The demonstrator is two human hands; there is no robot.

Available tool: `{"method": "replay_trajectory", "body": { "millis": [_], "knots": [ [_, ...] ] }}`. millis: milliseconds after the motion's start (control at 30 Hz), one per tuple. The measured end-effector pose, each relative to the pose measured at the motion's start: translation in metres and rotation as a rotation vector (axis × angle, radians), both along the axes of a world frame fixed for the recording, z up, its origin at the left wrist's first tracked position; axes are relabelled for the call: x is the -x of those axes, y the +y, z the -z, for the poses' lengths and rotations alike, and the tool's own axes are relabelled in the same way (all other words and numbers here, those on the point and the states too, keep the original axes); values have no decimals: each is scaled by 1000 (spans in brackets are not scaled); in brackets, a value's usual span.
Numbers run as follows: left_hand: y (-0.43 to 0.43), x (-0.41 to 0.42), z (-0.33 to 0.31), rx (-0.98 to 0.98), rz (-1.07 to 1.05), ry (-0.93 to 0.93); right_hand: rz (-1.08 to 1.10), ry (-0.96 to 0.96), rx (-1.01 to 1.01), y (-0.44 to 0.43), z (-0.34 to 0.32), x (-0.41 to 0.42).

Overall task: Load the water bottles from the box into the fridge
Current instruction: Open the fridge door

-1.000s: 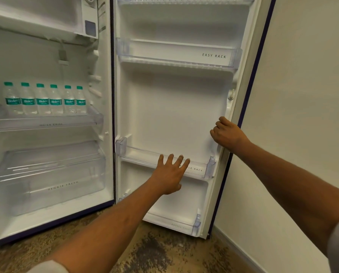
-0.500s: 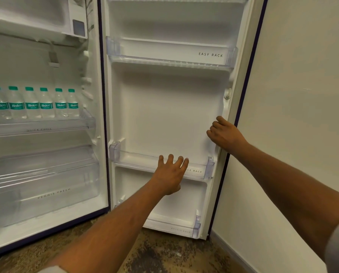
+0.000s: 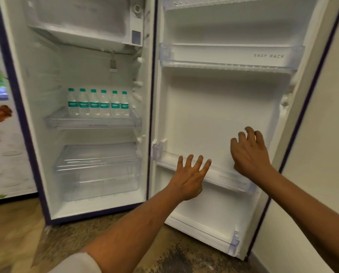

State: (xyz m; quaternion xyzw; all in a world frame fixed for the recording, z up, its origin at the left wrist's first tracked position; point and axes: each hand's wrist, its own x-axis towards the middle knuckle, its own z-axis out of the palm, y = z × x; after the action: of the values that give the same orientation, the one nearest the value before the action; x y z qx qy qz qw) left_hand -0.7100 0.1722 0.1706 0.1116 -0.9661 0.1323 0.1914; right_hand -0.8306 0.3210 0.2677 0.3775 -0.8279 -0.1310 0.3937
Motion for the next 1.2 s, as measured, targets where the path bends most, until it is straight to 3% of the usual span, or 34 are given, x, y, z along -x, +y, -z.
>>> {"method": "replay_trajectory", "body": {
  "millis": [233, 667, 1000, 1200],
  "knots": [
    [-73, -61, 15, -51, -203, 32, -379, -144, 118, -95, 35, -58],
    [-207, -200, 32, -104, -693, 33, -812, -359, -49, -297, 91, -176],
    [-296, -337, 88, -402, -957, -80, -971, -575, -302, -421, 151, -313],
    [-306, -386, 48, -523, -964, -86, -965, -690, -388, -439, 109, -362]
  ]
}}
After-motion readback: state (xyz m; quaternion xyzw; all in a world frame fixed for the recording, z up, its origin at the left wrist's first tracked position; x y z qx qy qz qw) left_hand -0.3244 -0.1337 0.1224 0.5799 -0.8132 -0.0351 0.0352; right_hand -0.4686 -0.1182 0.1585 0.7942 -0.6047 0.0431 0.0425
